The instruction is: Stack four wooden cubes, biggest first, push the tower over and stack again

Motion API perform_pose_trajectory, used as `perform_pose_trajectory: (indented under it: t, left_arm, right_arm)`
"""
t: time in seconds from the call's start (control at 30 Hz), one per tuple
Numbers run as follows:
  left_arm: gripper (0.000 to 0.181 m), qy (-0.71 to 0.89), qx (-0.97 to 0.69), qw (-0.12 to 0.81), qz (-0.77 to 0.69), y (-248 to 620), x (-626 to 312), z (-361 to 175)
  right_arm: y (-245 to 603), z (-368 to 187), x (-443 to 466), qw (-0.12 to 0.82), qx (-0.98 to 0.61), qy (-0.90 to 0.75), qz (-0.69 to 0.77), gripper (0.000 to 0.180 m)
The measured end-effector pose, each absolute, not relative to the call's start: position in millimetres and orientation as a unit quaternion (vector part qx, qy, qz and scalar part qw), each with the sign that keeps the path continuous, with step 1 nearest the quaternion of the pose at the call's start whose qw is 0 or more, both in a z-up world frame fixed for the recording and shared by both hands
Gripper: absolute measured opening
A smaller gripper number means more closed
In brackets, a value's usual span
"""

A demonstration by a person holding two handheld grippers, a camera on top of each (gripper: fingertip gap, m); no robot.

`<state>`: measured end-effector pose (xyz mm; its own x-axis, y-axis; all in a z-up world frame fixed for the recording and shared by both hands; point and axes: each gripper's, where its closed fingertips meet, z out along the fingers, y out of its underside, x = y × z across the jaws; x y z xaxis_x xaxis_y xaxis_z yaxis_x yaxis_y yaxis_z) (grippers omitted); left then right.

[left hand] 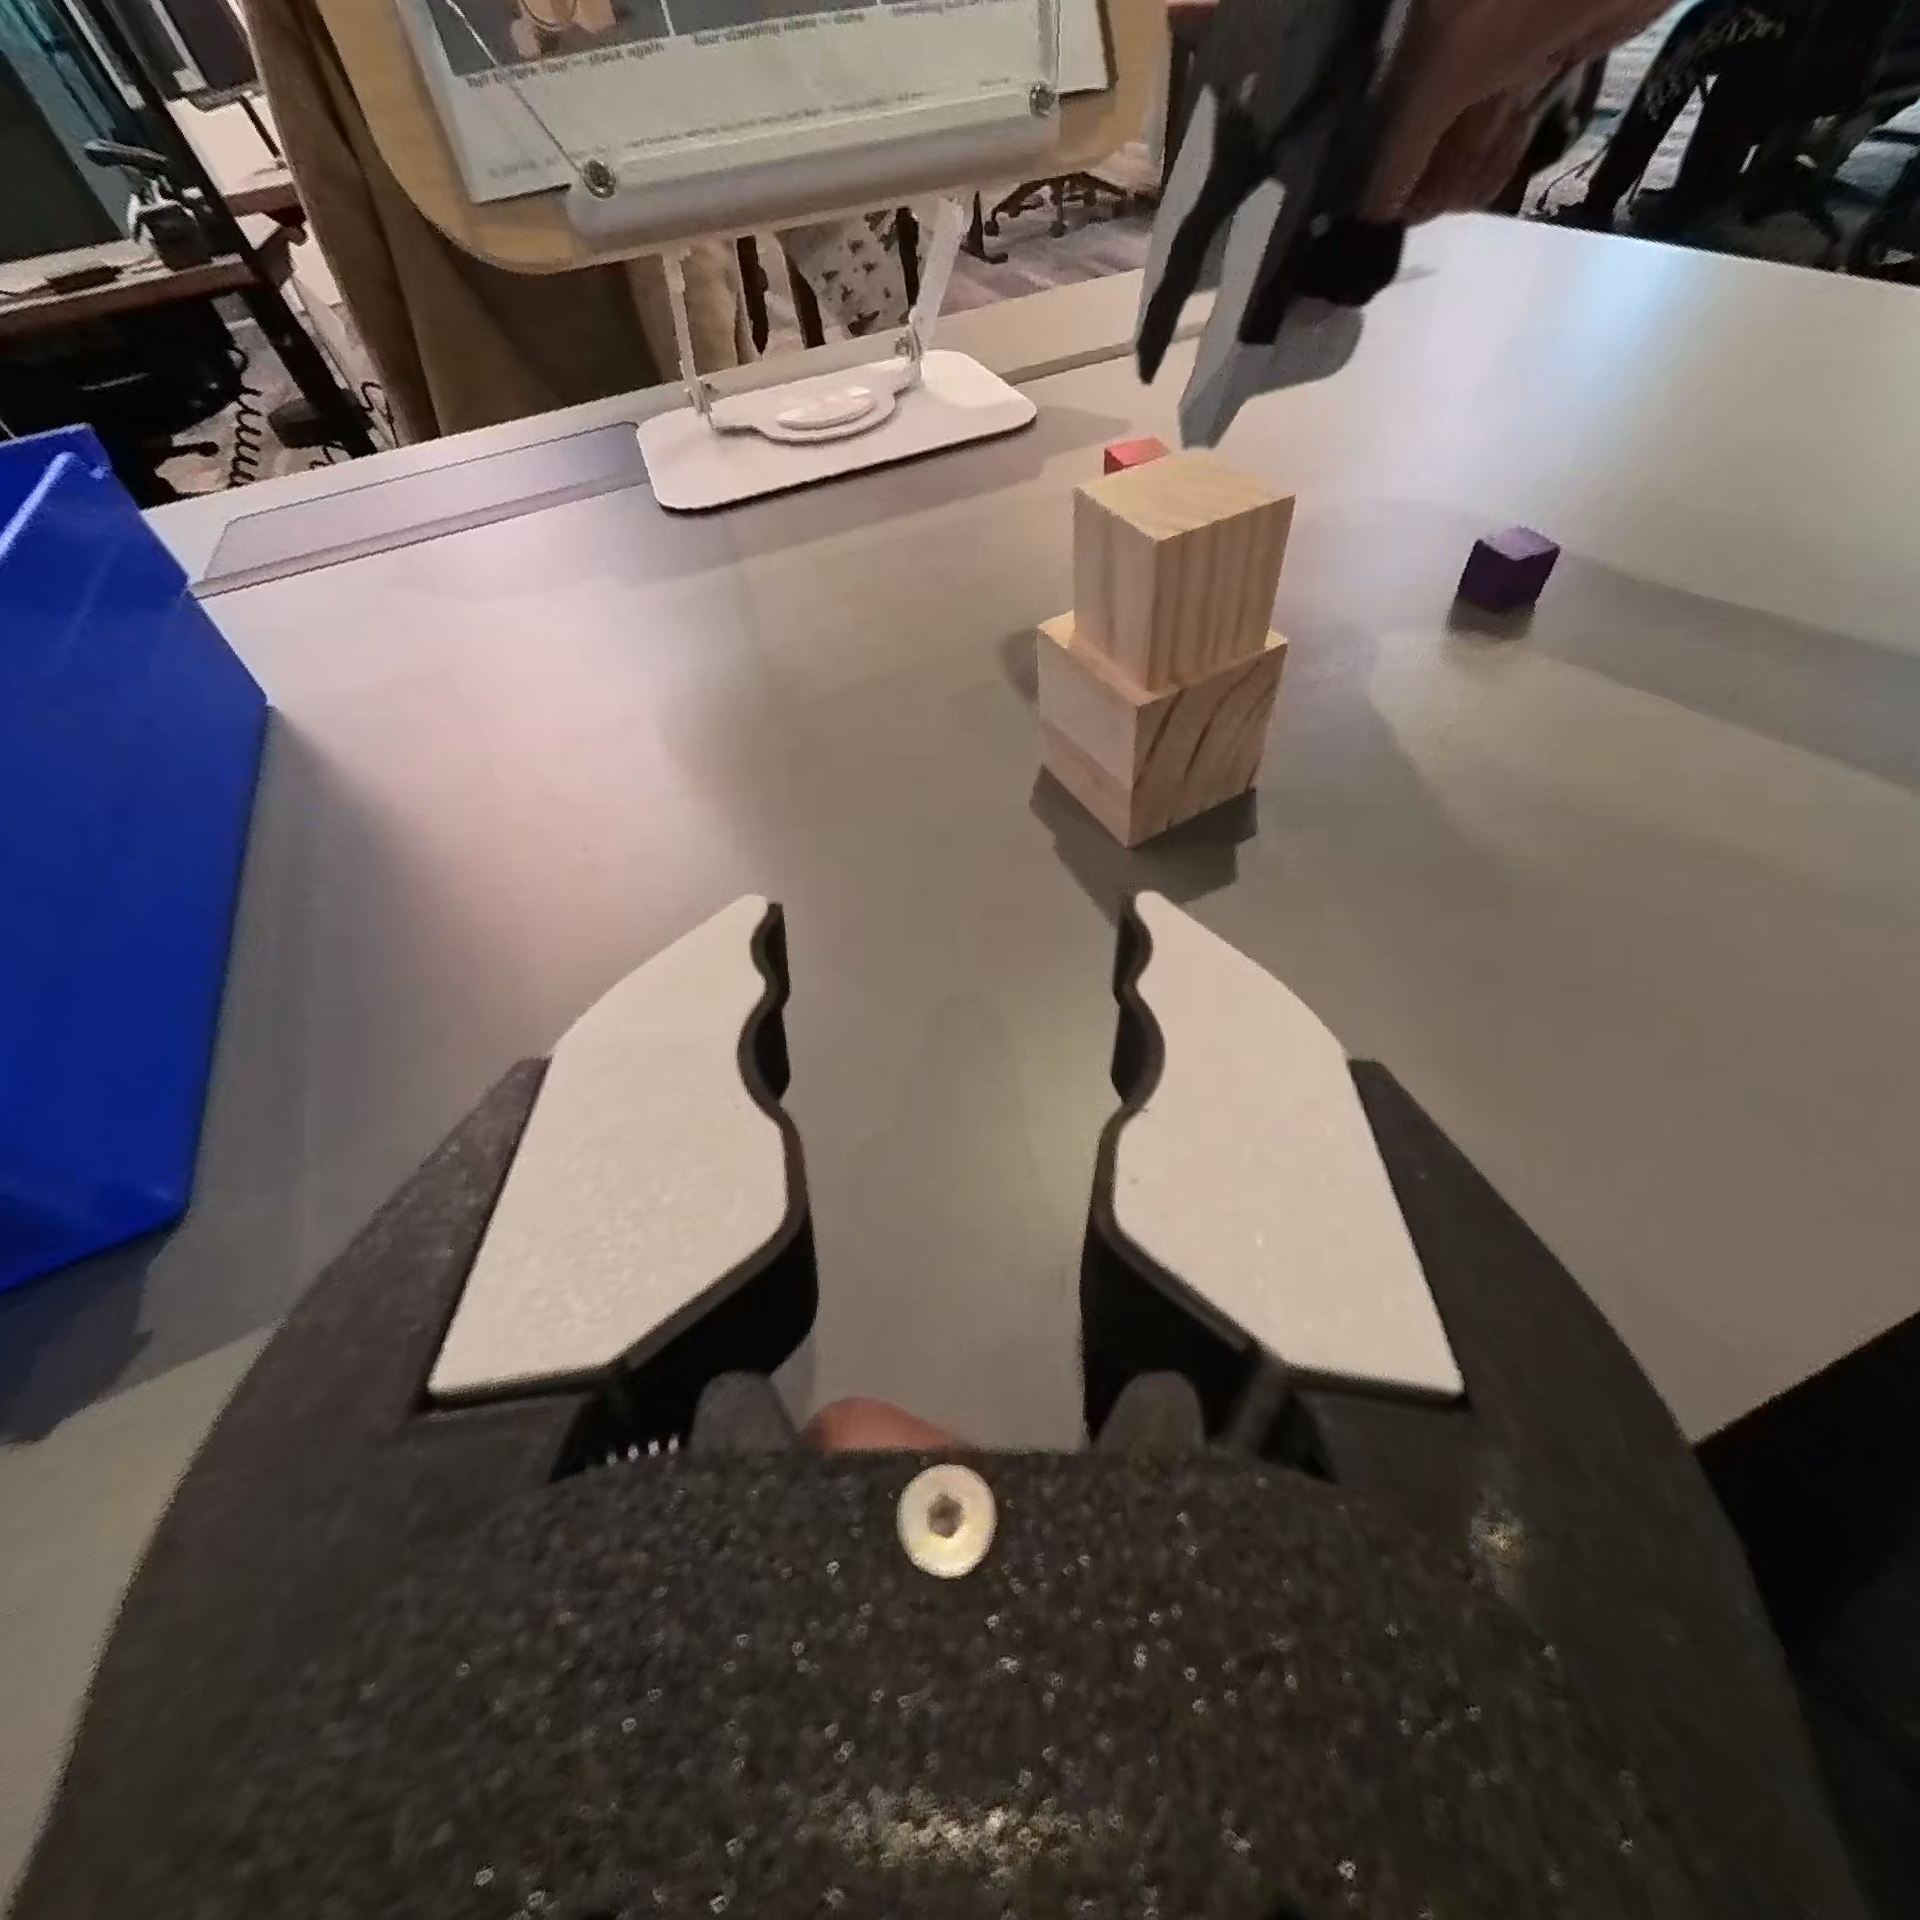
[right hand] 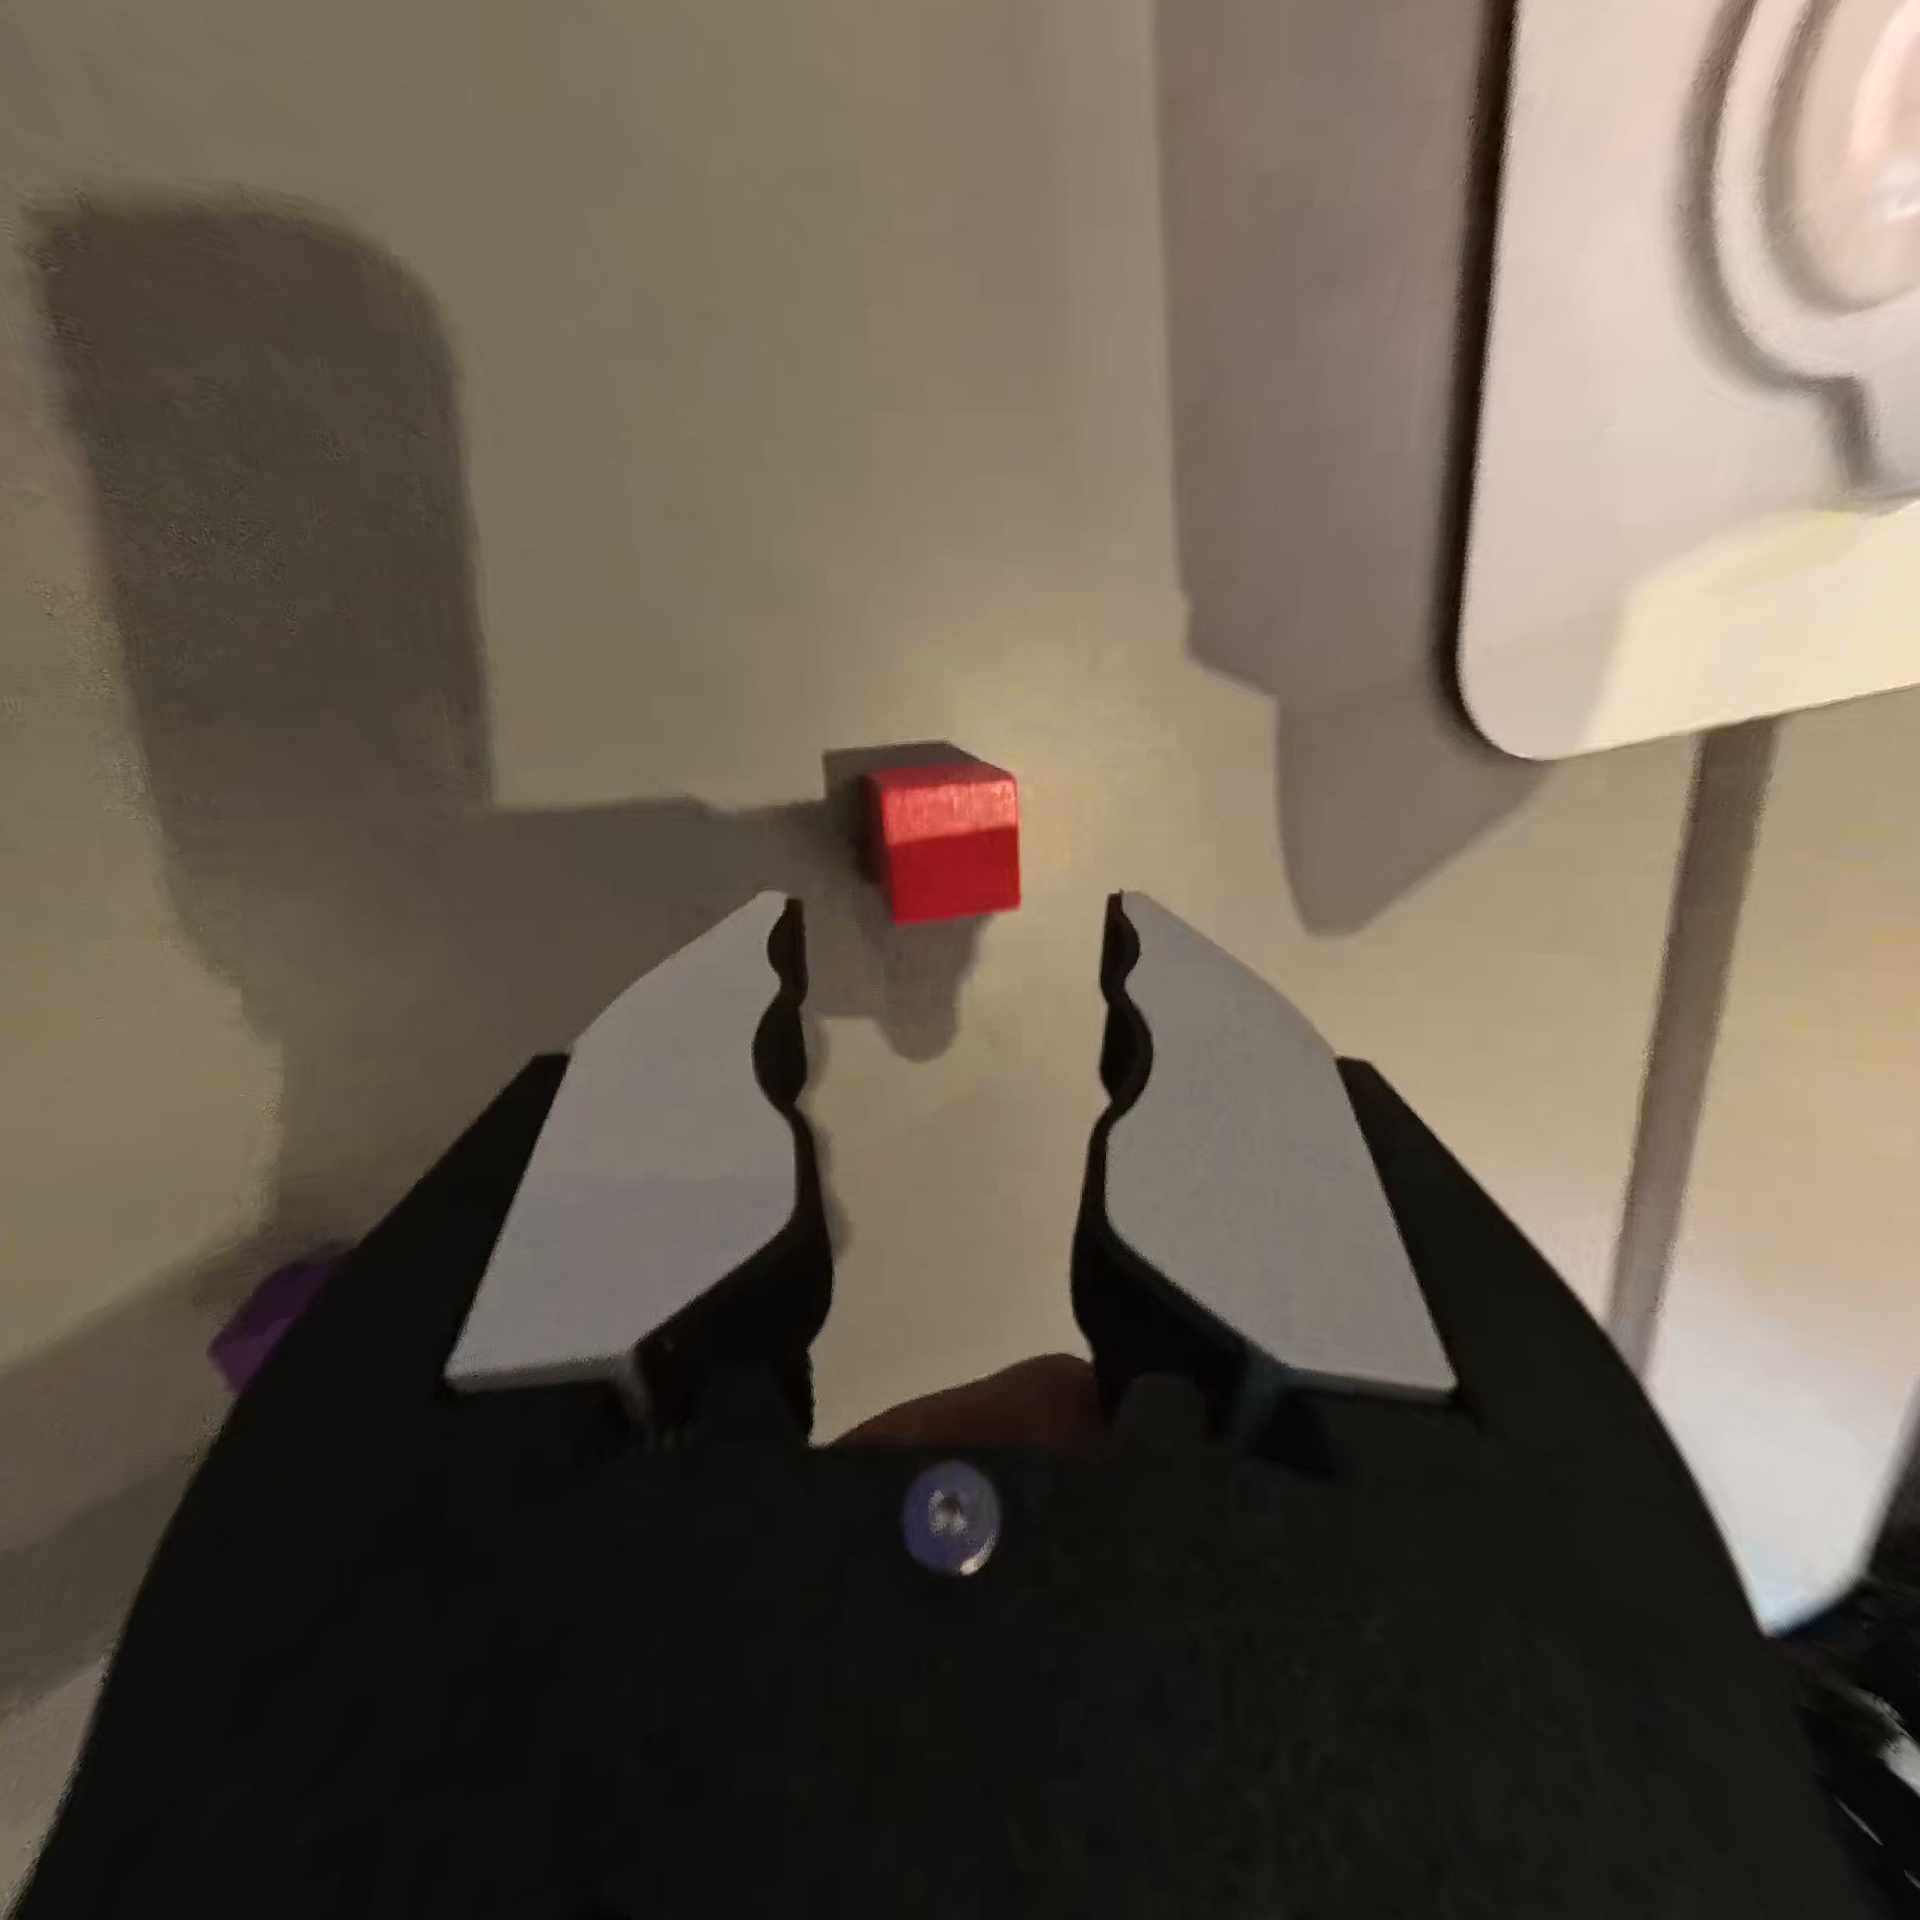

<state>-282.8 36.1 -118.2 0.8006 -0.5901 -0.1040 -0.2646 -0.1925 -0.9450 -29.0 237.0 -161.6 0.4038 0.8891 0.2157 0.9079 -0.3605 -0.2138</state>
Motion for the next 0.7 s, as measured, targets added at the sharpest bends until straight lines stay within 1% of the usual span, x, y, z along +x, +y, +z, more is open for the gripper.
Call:
perform_pose_trajectory:
  t: [0.07,0.1,0.17,0.23,0.3,0.4,0.5,0.57,0.7]
  left_arm:
    - [0.060,0.282,-0.761,0.564,-0.152,35,-284,-119]
    - [0.060,0.281,-0.762,0.561,-0.157,34,-285,-120]
    - [0.060,0.280,-0.764,0.556,-0.167,33,-285,-121]
    - [0.059,0.279,-0.765,0.554,-0.174,33,-285,-121]
    - [0.059,0.278,-0.766,0.552,-0.177,33,-286,-121]
    - [0.059,0.279,-0.765,0.553,-0.176,33,-285,-120]
    - [0.059,0.280,-0.764,0.557,-0.168,34,-285,-119]
    - [0.058,0.280,-0.764,0.559,-0.157,36,-286,-120]
    - [0.058,0.279,-0.766,0.559,-0.153,37,-286,-120]
  right_arm:
    - [242,-175,-29,0.139,-0.828,-0.543,-0.005,0.050]
    - [245,-178,-31,0.148,-0.827,-0.542,0.005,0.049]
    - [246,-183,-38,0.157,-0.824,-0.544,0.030,0.028]
    - [247,-179,-39,0.164,-0.820,-0.548,0.027,0.028]
    - [242,-159,-46,0.182,-0.812,-0.553,0.035,0.028]
    - [217,-104,-72,0.224,-0.785,-0.577,0.041,0.028]
    - [166,-54,-119,0.247,-0.747,-0.613,0.070,0.028]
    - [131,-46,-145,0.233,-0.725,-0.644,0.073,0.028]
    - [96,-66,-171,0.185,-0.729,-0.656,0.066,0.028]
